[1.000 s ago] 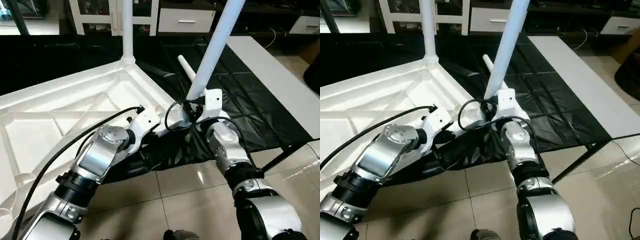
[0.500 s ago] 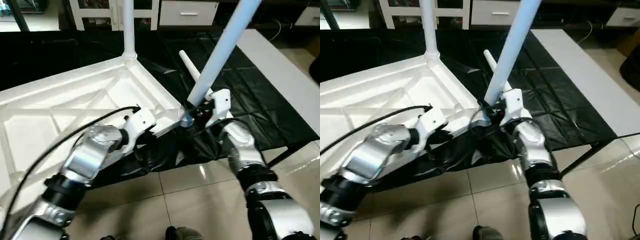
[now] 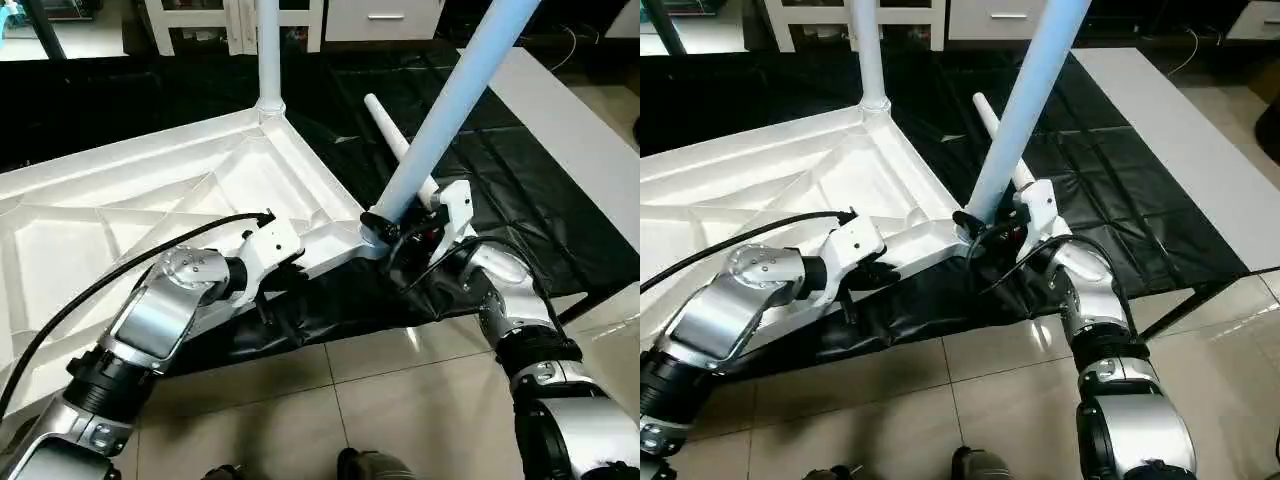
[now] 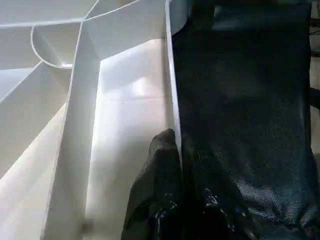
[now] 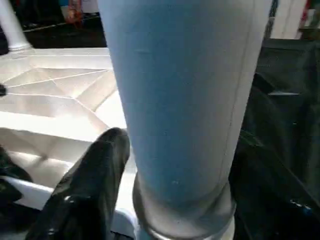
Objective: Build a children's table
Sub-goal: Insert table leg to table base
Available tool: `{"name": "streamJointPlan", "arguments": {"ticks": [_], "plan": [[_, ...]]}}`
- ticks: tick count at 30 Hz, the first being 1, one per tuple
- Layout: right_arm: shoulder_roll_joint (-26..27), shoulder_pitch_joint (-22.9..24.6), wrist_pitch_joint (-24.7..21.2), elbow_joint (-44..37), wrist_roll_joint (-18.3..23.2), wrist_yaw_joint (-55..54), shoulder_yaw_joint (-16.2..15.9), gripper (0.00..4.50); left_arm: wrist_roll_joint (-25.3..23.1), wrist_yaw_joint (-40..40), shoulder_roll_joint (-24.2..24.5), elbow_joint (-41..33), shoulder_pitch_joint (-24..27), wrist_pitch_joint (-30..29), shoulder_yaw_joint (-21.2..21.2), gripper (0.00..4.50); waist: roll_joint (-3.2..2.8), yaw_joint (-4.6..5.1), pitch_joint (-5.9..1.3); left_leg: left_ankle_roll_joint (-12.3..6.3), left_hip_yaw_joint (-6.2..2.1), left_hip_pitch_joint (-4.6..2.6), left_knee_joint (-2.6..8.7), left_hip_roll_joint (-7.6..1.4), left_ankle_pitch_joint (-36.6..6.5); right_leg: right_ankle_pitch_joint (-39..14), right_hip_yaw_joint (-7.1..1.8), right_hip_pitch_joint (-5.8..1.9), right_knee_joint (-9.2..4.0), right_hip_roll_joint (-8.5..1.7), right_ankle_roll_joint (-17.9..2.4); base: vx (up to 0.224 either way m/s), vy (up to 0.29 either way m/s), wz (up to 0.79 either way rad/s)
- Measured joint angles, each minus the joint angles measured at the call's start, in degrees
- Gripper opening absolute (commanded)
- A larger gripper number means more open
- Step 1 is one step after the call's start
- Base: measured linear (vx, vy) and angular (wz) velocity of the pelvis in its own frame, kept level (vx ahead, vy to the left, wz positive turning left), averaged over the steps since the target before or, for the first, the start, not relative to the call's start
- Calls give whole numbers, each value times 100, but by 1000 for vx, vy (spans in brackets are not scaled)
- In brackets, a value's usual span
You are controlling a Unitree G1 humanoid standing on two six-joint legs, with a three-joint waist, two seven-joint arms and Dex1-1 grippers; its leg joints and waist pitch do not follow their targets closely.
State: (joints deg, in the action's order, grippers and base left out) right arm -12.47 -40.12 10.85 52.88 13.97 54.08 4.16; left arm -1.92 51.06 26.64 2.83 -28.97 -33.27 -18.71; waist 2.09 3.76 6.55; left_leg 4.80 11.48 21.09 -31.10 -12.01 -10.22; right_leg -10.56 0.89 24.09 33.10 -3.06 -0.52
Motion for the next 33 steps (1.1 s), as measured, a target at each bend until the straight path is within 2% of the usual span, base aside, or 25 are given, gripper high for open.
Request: {"name": "streamJointPlan", "arguments": {"ticks": [9, 24, 26, 28, 30, 33], "plan": [[-112, 215, -155, -303, 256, 449, 107, 315, 13, 120, 45, -12, 0, 60, -17, 0, -9, -91, 13, -33, 4, 3, -11, 0, 19, 0, -2, 0, 4, -1, -1, 0, 0, 0], [-322, 468, -443, -780, 450, 896, 110, 315, 97, 314, 192, -13, 12, 108, -51, 0, -29, -116, 27, -50, 4, 7, -79, -4, 10, -1, -8, 3, 65, -5, -3, 0, 0, 0], [-322, 468, -528, -792, 497, 926, 117, 292, 98, 317, 201, -13, 12, 110, -64, 0, -29, -118, 28, -50, 4, 8, -93, -3, 10, -5, -8, 7, 85, -8, -10, 0, 0, 0], [-321, 470, -590, -844, 570, 958, 137, 292, 99, 329, 216, -13, 12, 113, -81, 0, -32, -120, 30, -50, 3, 9, -104, -4, 10, -5, -8, 7, 95, -10, -10, 0, 0, 0], [-321, 469, -646, -974, 614, 993, 168, 258, 99, 344, 219, -13, 12, 111, -89, 0, -33, -122, 31, -50, 2, 8, -111, -4, 10, -5, -8, 6, 103, -11, -10, 0, 0, 0], [-321, 469, -687, -1003, 636, 1027, 169, 246, 108, 375, 240, -19, 19, 108, -113, 0, -33, -128, 31, -49, 1, 9, -120, -3, 9, -5, -8, 4, 106, -13, -10, 0, 0, 0]]}}
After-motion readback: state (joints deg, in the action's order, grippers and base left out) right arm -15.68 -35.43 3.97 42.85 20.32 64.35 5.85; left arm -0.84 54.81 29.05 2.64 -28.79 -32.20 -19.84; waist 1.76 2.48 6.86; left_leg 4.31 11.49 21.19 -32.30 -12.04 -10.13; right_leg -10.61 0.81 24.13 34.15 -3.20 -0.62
